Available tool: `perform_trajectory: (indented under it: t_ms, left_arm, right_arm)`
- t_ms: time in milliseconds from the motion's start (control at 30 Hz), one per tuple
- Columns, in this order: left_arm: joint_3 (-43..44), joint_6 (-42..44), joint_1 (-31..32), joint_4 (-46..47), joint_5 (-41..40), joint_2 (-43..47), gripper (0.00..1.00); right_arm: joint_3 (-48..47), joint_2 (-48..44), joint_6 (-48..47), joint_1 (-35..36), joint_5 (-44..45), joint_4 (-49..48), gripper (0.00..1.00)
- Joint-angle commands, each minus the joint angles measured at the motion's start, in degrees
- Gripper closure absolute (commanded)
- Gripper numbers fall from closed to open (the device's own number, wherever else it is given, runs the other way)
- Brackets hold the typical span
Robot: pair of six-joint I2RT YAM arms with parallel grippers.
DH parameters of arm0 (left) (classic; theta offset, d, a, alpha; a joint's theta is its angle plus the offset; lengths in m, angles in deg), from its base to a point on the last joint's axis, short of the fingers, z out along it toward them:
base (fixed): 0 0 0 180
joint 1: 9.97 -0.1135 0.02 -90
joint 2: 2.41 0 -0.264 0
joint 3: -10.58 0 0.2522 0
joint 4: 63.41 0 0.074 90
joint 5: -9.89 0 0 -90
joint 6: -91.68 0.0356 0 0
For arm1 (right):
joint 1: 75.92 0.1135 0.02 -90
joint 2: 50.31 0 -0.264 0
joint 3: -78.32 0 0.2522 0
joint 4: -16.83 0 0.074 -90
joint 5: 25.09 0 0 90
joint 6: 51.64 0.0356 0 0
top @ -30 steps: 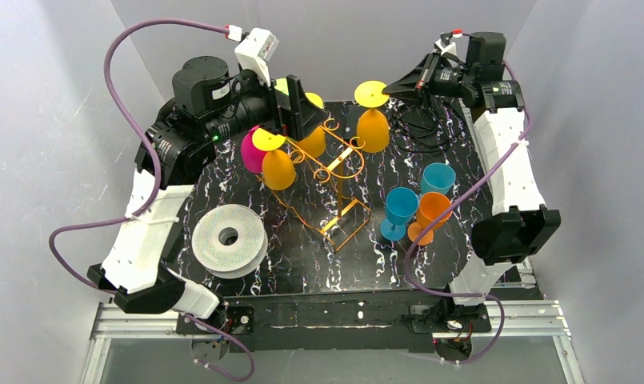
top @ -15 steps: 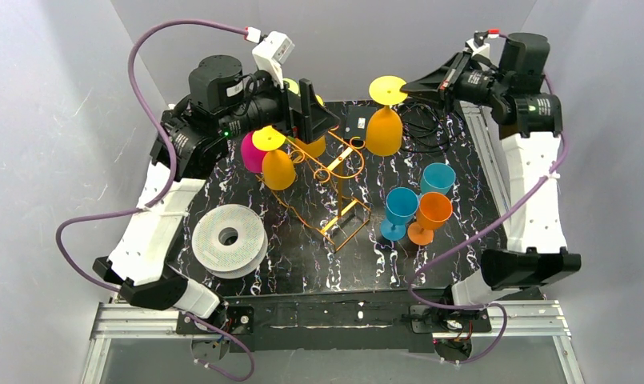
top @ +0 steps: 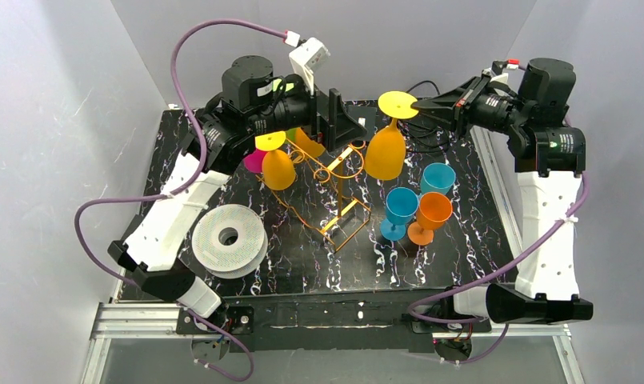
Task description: Take the wine glass off the wine glass rack
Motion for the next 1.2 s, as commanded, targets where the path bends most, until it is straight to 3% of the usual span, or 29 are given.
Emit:
perform_trajectory:
  t_ms: [0, 800, 1167]
  left_arm:
    - [0.08, 2.24, 1.34, 6.17, 4.61, -0.13, 0.02]
    - [-7.51, -3.18, 7.47, 20.64, 7.36, -0.26, 0.26]
    - [-9.26, -6.82, 10.15, 24.61, 7.03, -0.62, 0.47]
  right_arm:
    - [-0.24, -2.30, 3.32, -0.18, -1.81, 1.41, 0.99]
    - [6.44, -11.26, 12.91, -0.18, -4.52, 0.63, 0.99]
    - [7.73, -13.05, 14.36, -0.18, -5.19, 0.29, 0.99]
